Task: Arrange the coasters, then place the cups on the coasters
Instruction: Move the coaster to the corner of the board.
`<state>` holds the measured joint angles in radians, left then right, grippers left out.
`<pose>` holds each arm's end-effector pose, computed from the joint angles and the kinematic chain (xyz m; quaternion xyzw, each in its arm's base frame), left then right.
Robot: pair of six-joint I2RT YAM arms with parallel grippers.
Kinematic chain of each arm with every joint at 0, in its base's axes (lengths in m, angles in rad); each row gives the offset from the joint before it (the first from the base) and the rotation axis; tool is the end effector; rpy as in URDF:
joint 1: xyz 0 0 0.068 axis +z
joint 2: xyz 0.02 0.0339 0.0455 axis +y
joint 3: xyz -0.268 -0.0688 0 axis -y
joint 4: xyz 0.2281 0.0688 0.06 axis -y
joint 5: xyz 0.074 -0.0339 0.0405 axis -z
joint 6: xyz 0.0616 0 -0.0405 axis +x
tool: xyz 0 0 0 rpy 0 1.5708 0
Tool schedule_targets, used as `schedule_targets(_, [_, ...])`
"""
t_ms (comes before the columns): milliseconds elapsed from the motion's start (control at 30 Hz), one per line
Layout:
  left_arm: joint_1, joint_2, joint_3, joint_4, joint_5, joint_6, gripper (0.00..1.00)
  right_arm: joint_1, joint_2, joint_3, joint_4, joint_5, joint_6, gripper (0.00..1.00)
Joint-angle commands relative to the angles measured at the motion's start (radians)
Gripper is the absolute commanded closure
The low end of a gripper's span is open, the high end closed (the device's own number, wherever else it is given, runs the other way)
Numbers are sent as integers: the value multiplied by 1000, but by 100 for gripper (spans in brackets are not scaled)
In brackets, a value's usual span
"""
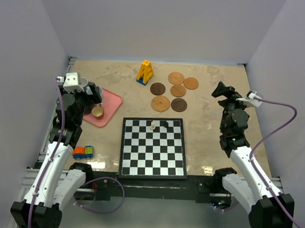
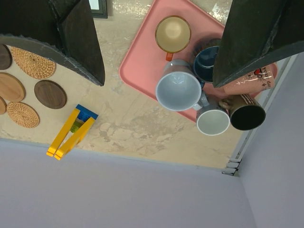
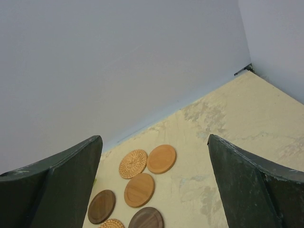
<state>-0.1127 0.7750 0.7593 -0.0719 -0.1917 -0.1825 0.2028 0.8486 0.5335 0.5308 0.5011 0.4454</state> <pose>0.1916 -0.0099 0.3457 -0.0902 0.7313 -0.0291 0.6754 0.2052 0.0120 0.3284 0.2652 0.5795 0.0930 0.7650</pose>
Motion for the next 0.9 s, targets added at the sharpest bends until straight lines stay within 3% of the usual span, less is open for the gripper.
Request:
schedule_targets(0, [-1,0,29,30,17,-18,0,3,-22,42,17,-21,-37,1])
schedule_targets(333, [-1,41,55,21,57,-32,0,3,-46,57,17,-84,-123,2])
schedule_targets(500, [-2,144,193,-3,162,-12,1,3,-4,138,-61,-151,-186,4])
schedule_targets(667, [-10,328,386,-126,228,12,5,4,171,342,-265,-271,-246,7])
schedule_targets(867, [-10,291,207,34,276,28,5,7,504,681,-610,-450,-283,15])
